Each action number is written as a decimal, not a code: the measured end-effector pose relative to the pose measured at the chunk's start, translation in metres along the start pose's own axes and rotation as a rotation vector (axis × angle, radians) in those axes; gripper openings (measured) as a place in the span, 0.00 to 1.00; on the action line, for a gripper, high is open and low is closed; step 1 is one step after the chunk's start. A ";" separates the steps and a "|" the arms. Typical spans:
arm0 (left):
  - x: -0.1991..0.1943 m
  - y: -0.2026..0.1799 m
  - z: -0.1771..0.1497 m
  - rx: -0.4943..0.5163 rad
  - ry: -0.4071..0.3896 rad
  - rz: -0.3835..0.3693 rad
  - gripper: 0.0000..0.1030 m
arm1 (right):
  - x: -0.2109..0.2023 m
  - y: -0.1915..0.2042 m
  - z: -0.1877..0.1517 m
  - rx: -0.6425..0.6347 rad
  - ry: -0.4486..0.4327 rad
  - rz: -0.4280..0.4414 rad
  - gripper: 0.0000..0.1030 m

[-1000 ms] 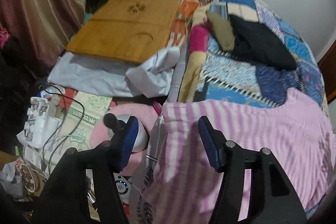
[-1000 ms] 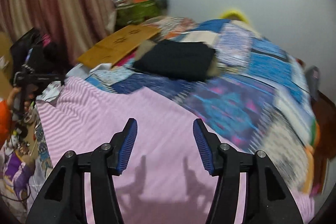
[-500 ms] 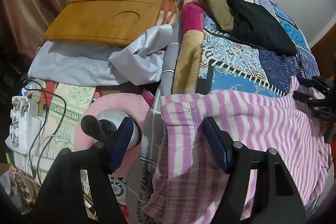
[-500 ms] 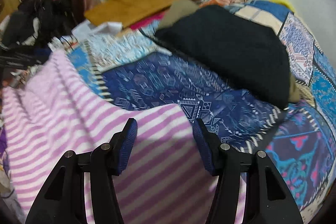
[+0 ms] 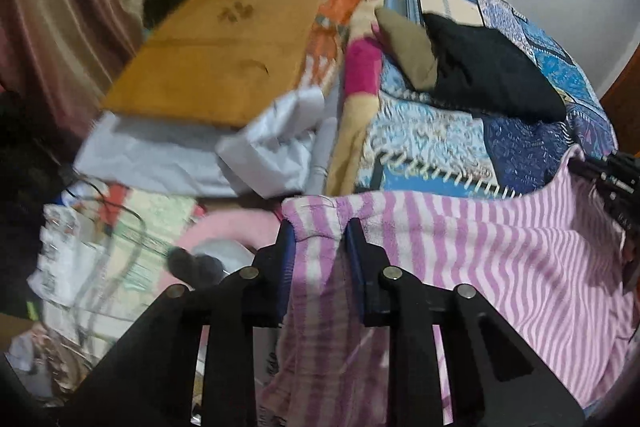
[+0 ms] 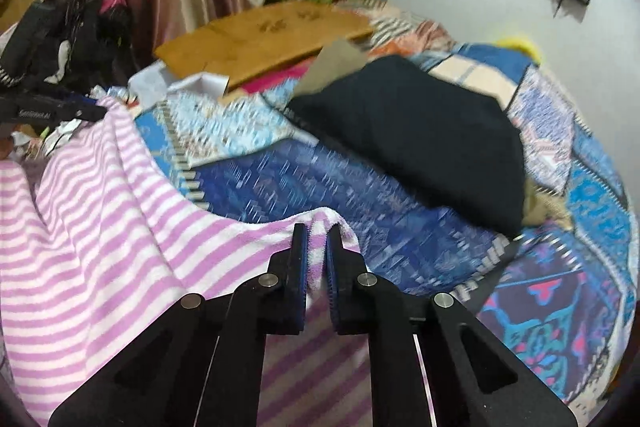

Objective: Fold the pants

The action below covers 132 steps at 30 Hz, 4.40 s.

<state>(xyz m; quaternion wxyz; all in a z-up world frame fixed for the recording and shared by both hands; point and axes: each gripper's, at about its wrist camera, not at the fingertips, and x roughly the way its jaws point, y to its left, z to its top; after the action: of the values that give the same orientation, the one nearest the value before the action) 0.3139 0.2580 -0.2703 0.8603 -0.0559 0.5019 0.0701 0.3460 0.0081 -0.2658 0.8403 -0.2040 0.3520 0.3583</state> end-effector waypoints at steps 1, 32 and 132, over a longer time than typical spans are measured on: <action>-0.005 -0.001 0.002 0.008 -0.018 0.023 0.24 | -0.001 -0.004 0.003 0.012 -0.006 -0.016 0.07; -0.053 0.015 -0.108 -0.112 0.062 -0.068 0.66 | -0.146 0.043 -0.078 0.178 0.002 0.019 0.40; -0.018 -0.135 -0.143 0.077 0.059 0.245 0.94 | -0.339 -0.189 -0.498 1.100 0.067 -0.592 0.08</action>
<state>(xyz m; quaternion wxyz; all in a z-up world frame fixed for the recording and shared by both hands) 0.2066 0.1004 -0.3215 0.8318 0.0367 0.5321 0.1538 0.0972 -0.5683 -0.3315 0.8745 0.1583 0.4397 -0.1300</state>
